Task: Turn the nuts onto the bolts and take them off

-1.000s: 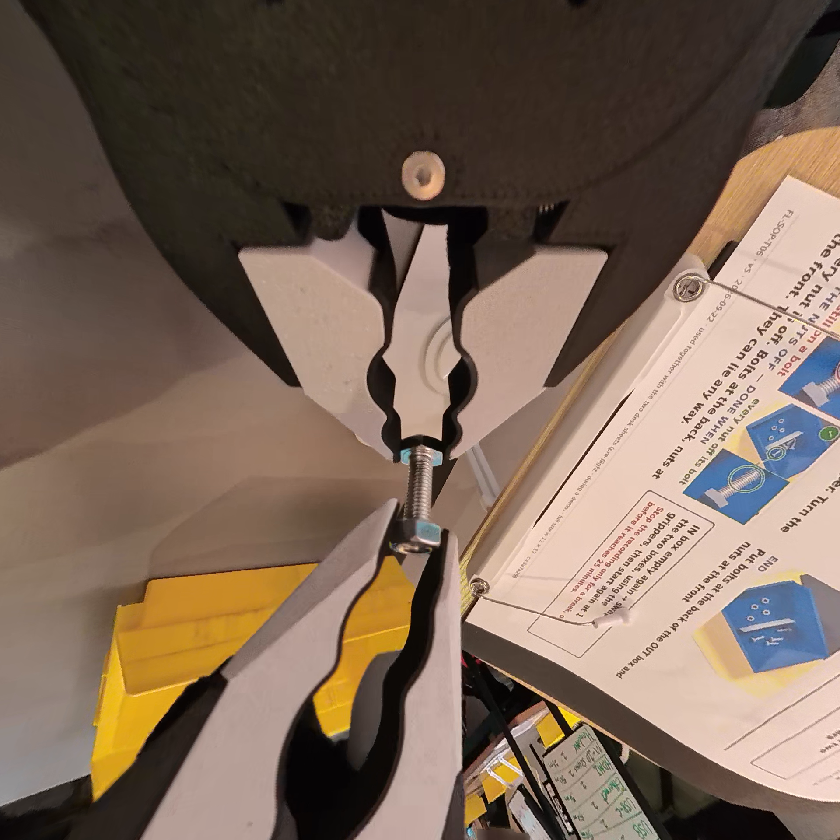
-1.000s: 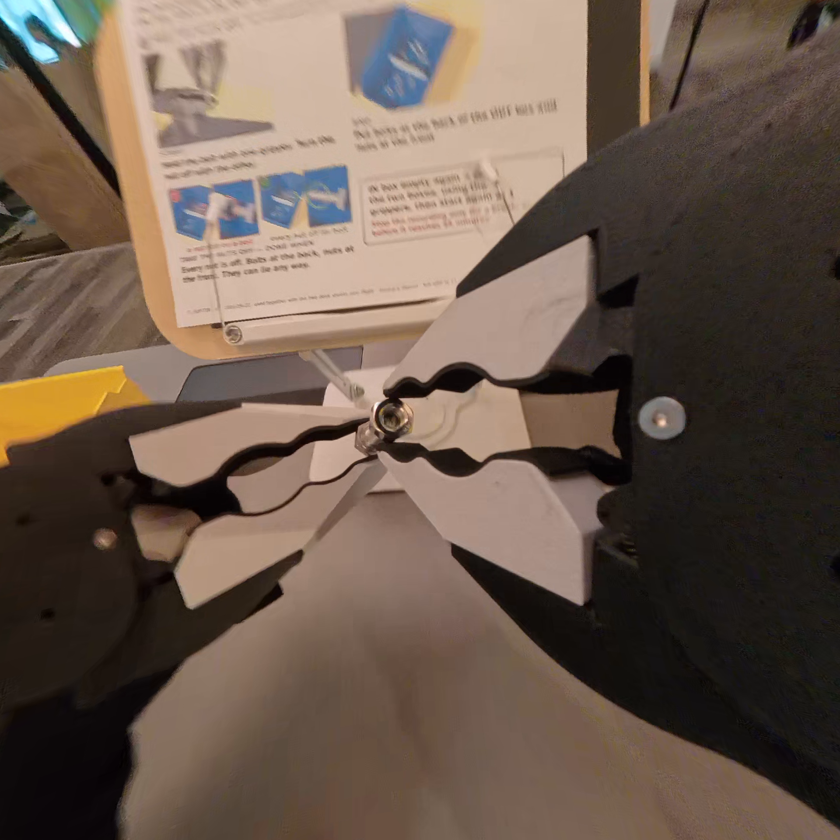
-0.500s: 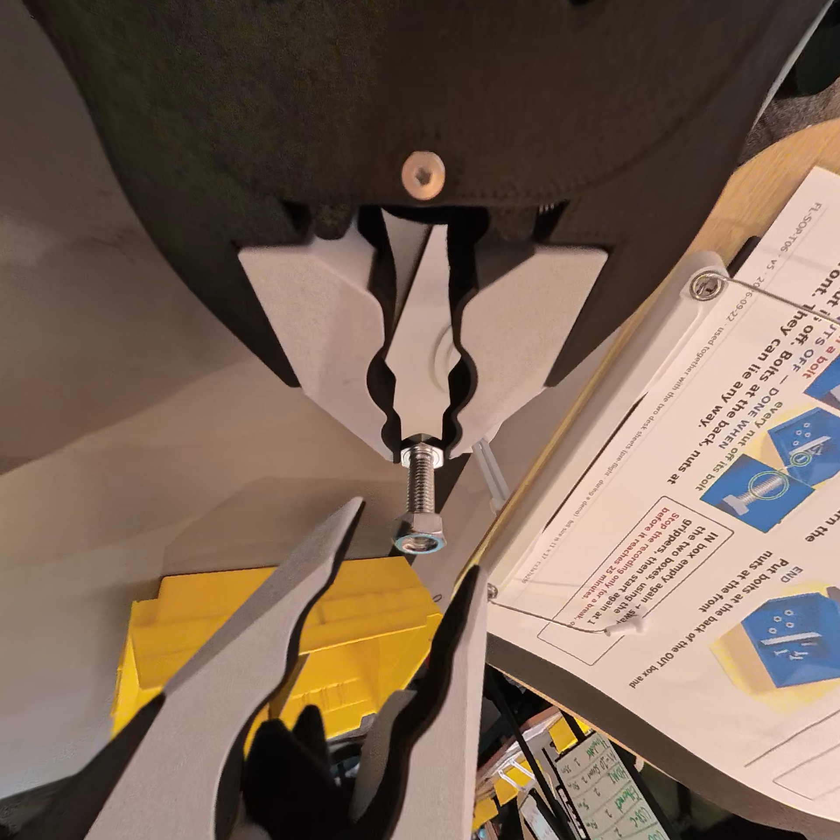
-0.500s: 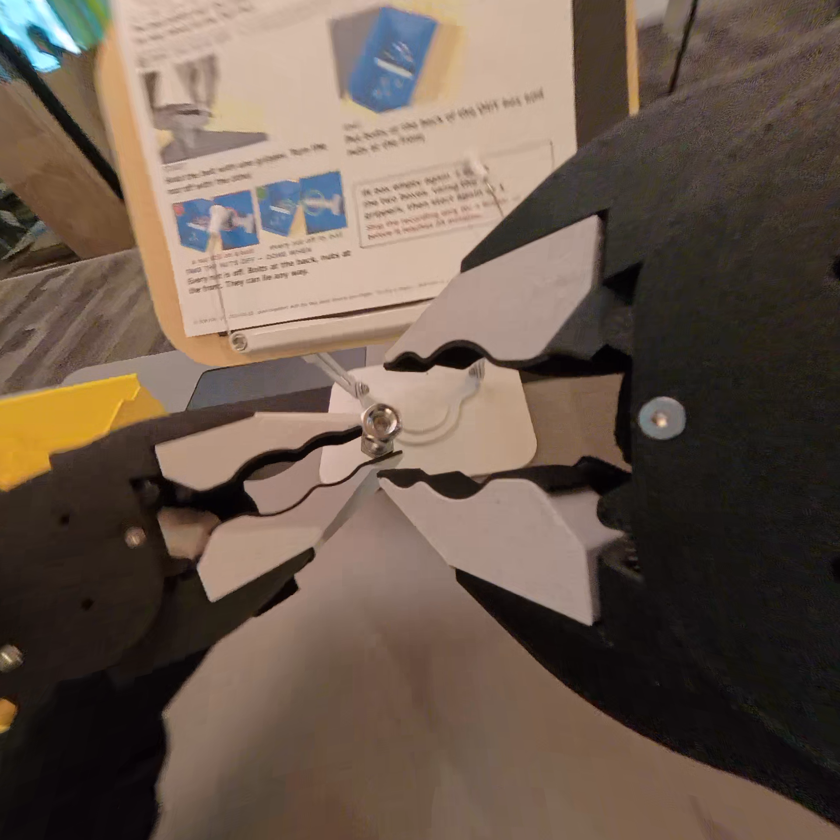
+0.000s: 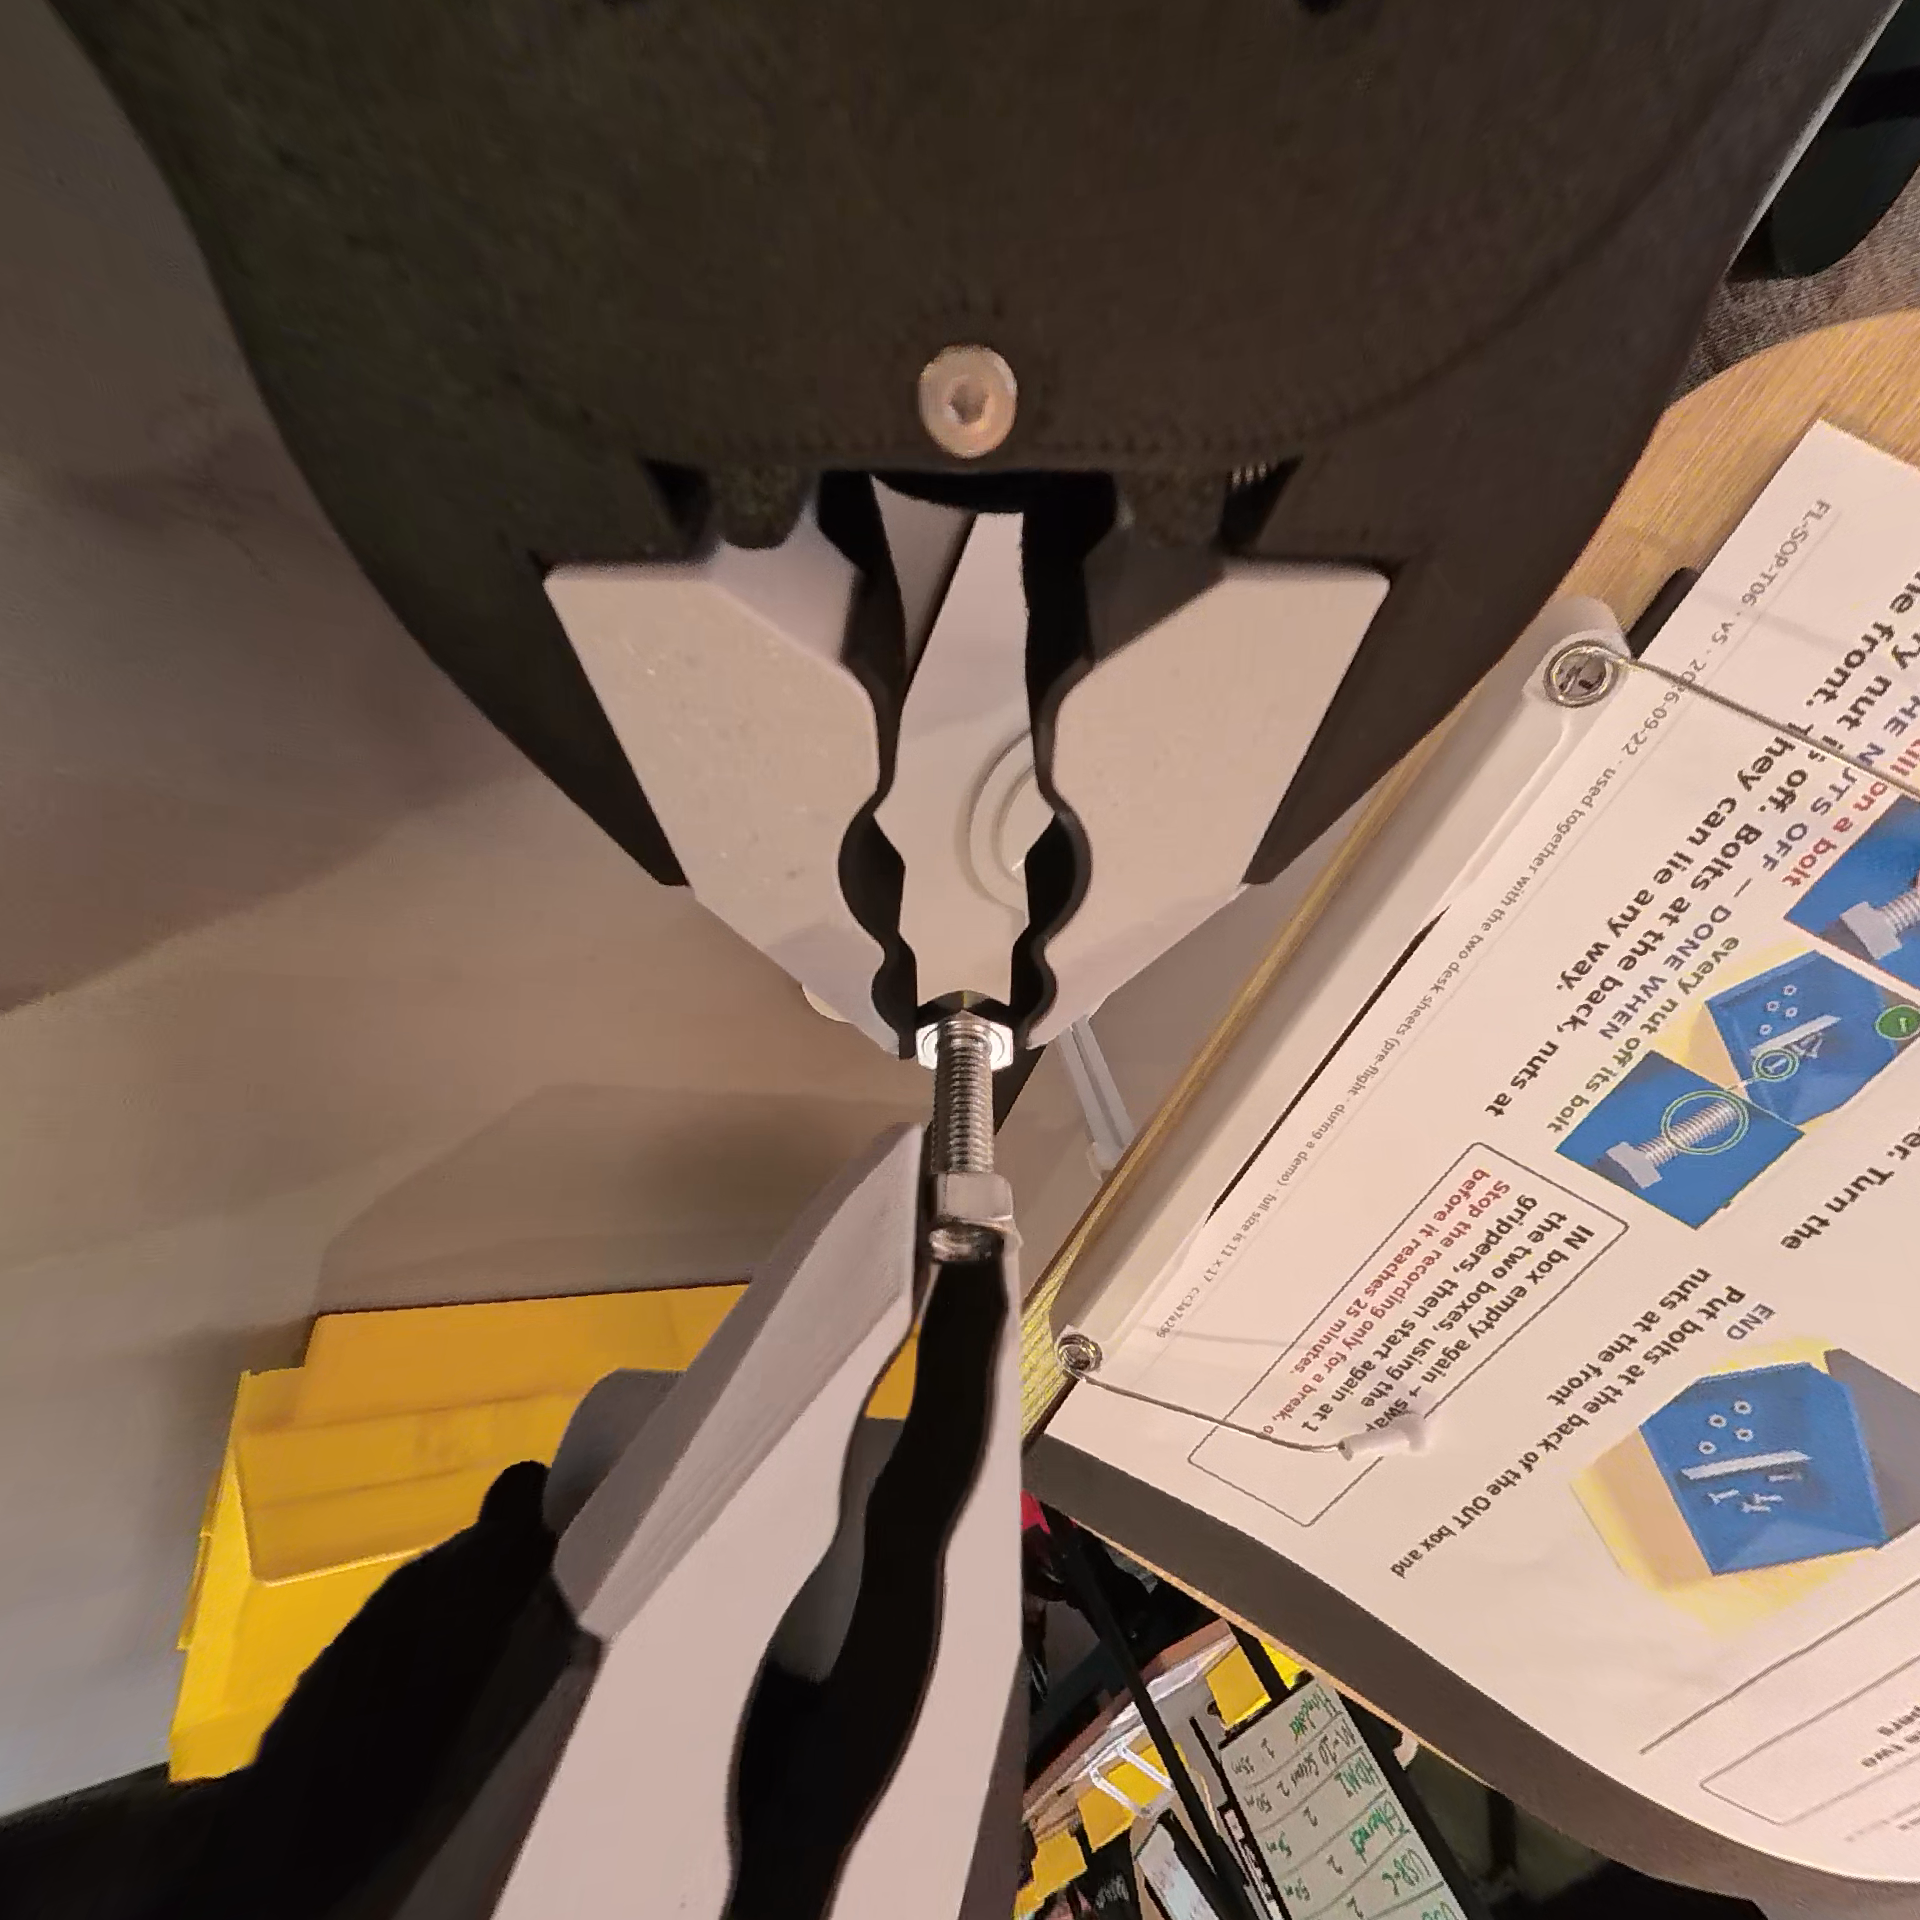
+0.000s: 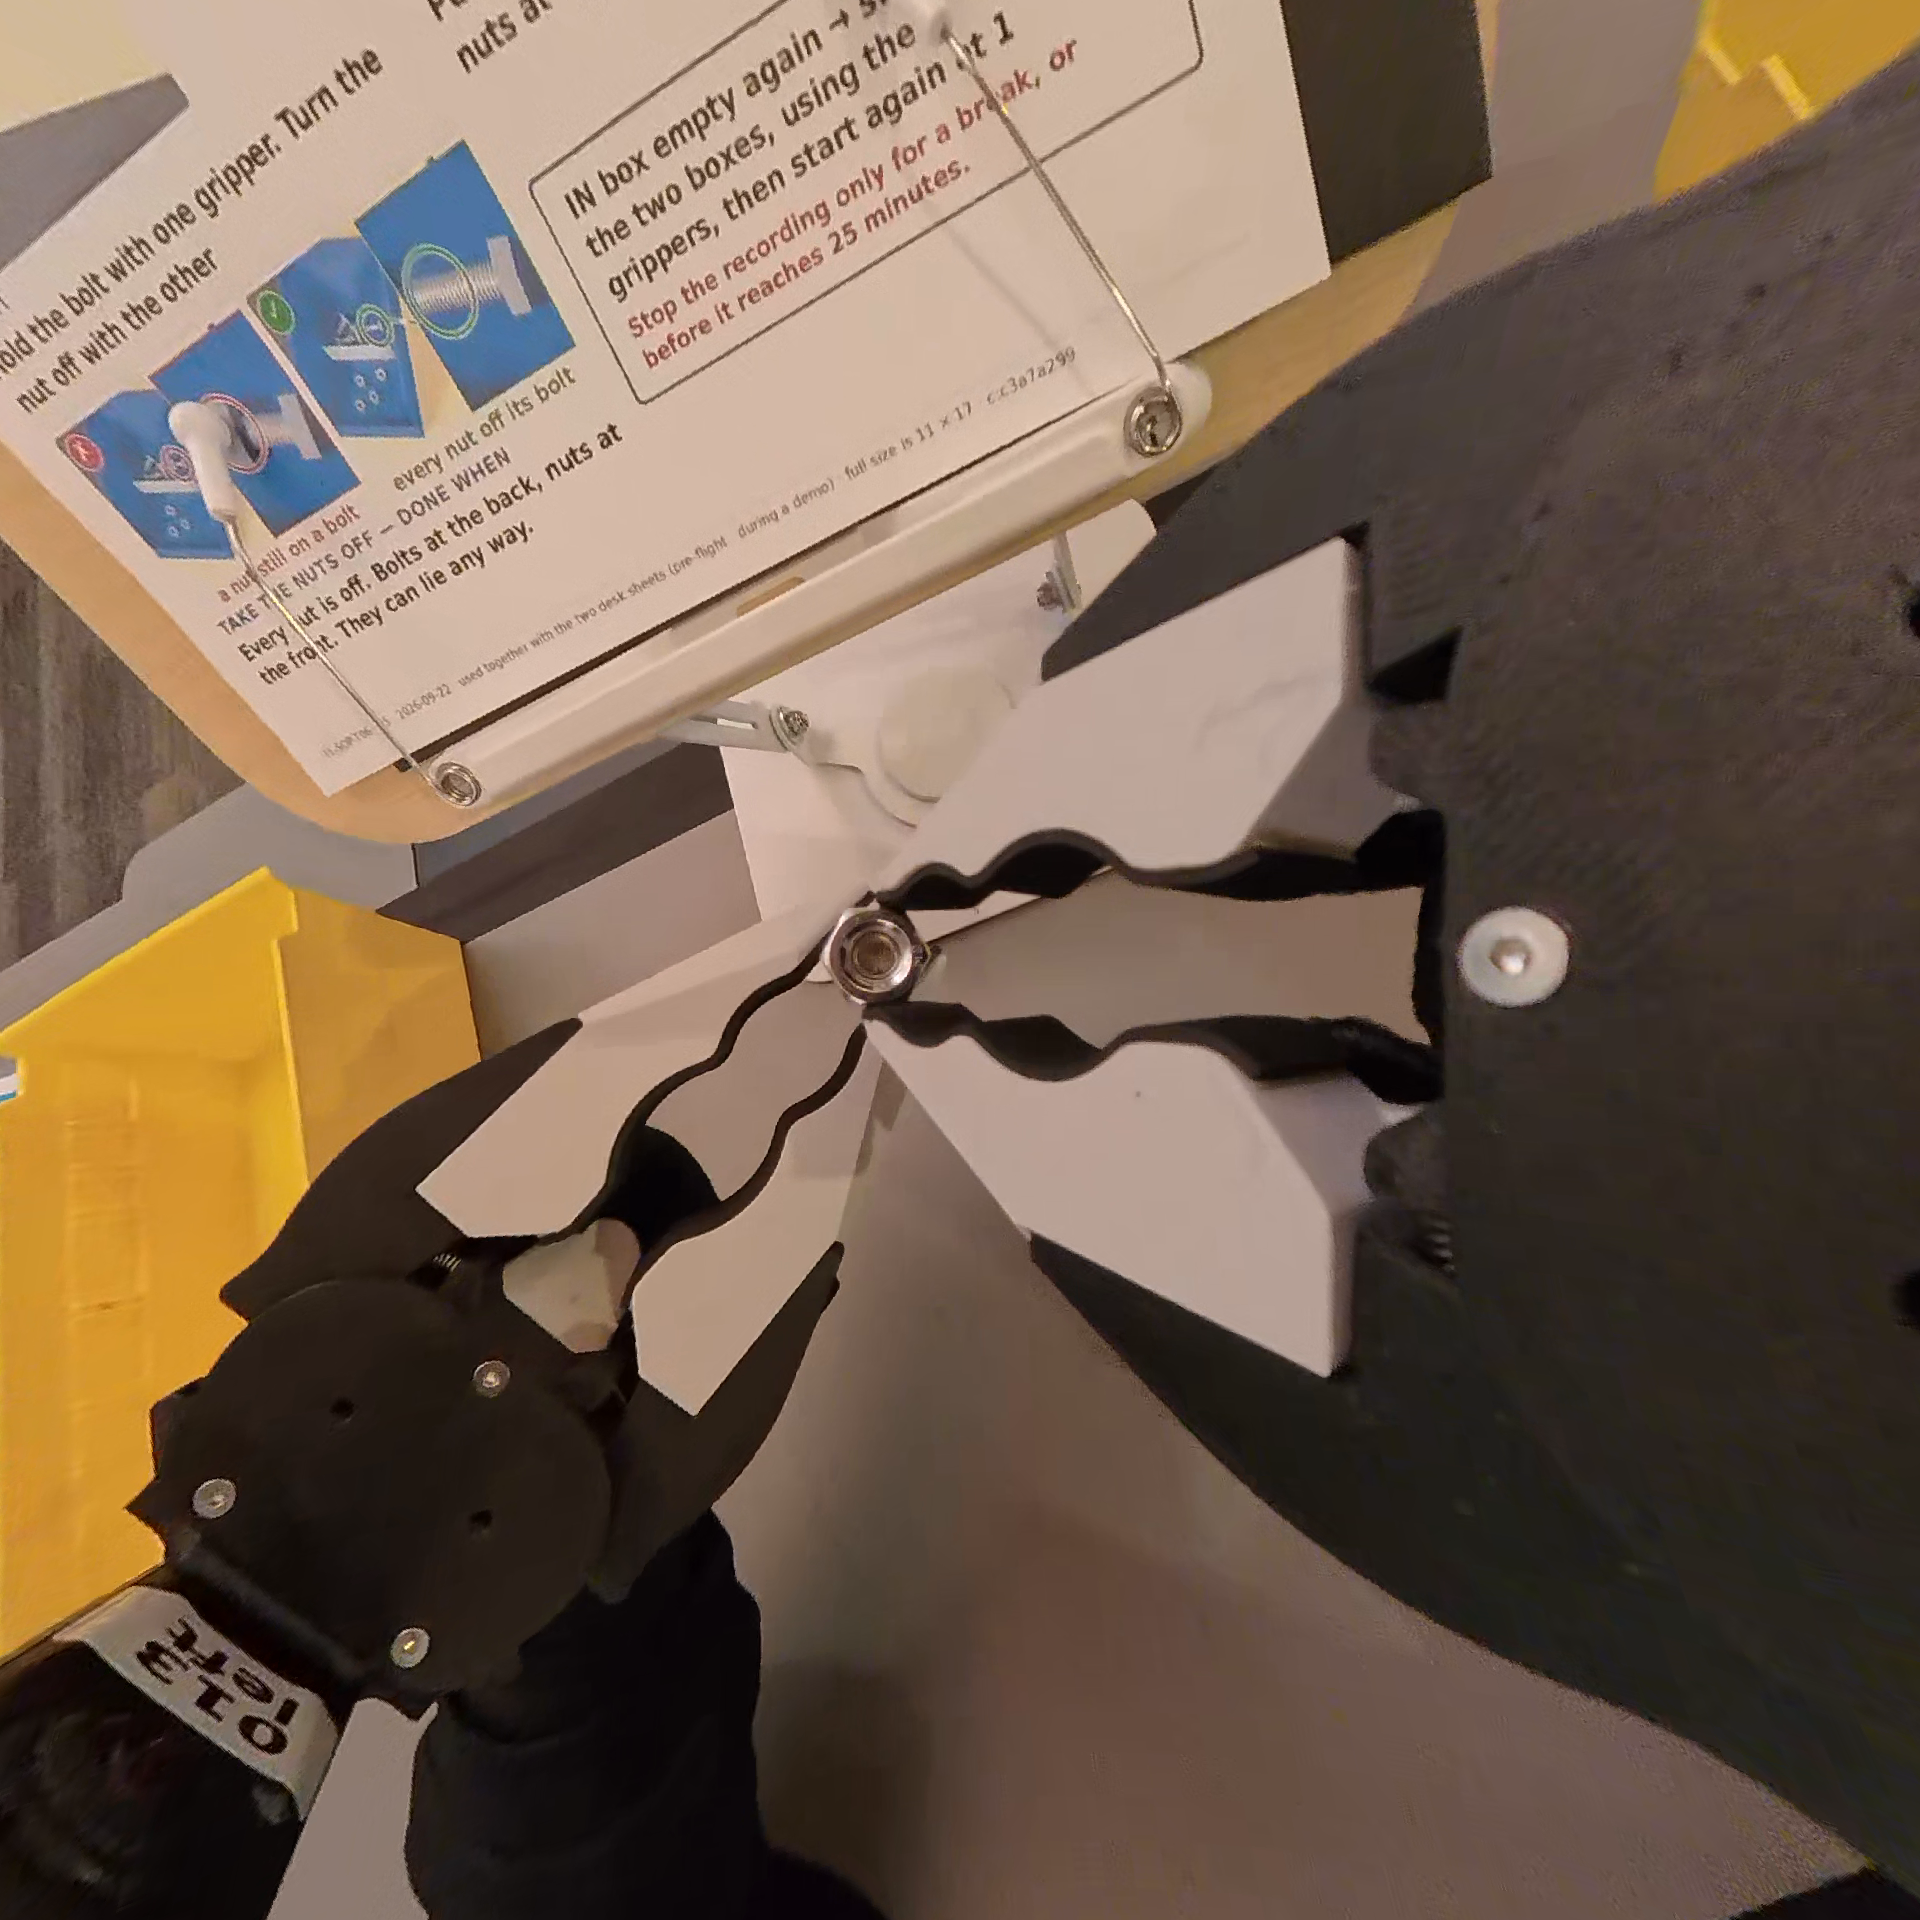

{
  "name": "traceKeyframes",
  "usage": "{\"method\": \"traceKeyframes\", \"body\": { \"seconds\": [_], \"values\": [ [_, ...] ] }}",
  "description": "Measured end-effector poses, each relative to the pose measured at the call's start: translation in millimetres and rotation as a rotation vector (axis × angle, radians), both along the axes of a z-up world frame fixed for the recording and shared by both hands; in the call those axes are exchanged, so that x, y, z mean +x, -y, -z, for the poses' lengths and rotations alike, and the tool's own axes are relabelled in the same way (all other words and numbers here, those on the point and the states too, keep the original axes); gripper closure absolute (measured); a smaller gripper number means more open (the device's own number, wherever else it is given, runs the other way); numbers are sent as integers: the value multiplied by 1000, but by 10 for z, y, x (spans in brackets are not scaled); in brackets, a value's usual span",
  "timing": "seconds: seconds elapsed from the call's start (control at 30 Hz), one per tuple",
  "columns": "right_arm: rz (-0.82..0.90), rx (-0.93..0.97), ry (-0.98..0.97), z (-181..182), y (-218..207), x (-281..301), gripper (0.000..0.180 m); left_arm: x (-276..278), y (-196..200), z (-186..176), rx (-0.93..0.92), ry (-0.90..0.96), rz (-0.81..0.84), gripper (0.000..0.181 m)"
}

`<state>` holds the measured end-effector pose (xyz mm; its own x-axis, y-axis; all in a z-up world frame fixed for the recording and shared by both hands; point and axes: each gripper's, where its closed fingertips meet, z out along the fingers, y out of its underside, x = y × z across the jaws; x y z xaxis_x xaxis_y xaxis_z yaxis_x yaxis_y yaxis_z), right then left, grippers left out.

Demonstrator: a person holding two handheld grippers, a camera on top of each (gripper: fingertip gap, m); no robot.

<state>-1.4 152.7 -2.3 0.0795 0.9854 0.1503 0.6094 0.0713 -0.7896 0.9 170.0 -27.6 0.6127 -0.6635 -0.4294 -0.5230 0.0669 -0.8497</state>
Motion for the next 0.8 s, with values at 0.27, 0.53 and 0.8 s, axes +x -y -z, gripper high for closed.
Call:
{"method": "traceKeyframes", "body": {
  "seconds": [0.27,0.53,0.8],
  "values": [
    [-128,321,126,63,-1,49,164,19,21,44,-5,-33,20,165],
    [-246,800,302,56,-12,62,164,73,67,70,-35,-18,63,165],
    [-116,456,146,-49,-55,140,135,33,28,41,-25,-3,30,165]
  ]
}}
